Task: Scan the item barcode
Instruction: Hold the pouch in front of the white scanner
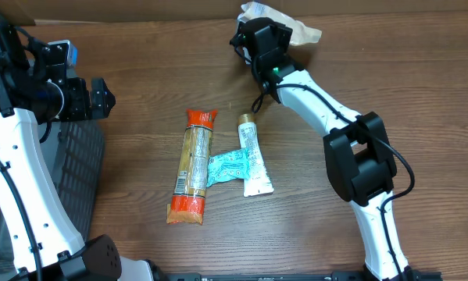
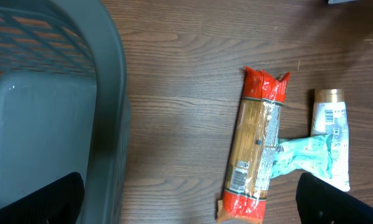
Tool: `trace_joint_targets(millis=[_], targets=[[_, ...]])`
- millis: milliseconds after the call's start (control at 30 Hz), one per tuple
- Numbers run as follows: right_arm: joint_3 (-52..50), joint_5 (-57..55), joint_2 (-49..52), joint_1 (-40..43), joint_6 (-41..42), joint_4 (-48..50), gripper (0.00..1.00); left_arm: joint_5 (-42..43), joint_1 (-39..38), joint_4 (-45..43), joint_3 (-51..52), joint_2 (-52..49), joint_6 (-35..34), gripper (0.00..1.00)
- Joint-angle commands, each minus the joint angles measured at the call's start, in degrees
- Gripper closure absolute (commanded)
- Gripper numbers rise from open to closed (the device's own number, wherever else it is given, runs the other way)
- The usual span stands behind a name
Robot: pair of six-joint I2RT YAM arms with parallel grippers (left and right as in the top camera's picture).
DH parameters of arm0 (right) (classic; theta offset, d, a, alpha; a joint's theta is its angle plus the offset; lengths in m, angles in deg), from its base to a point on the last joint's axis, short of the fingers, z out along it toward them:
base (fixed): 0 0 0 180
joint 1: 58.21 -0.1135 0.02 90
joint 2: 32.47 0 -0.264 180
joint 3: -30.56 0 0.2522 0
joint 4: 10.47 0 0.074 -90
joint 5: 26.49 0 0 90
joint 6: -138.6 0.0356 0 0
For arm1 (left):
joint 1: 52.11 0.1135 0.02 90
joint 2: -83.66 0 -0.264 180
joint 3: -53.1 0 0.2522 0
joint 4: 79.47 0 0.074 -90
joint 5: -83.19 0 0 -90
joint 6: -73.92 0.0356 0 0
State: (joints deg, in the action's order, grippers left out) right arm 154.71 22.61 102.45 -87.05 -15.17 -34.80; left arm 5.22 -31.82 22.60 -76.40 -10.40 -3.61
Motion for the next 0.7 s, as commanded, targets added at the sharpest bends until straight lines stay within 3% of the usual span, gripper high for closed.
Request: trace_joint_targets(millis=[0,667], targets=[[0.63,-1.14,-0.7,-1.29,-0.37,0.17,0.96,0.92,0.04,-0.09,0.17,-0.35,1.27,0.0],[0.61,-4.28,-0.7,-1.42,-0.28,-3.87,0.96,0.94,-0.07,-0.09,0.15,-0.35,1.27,0.01]])
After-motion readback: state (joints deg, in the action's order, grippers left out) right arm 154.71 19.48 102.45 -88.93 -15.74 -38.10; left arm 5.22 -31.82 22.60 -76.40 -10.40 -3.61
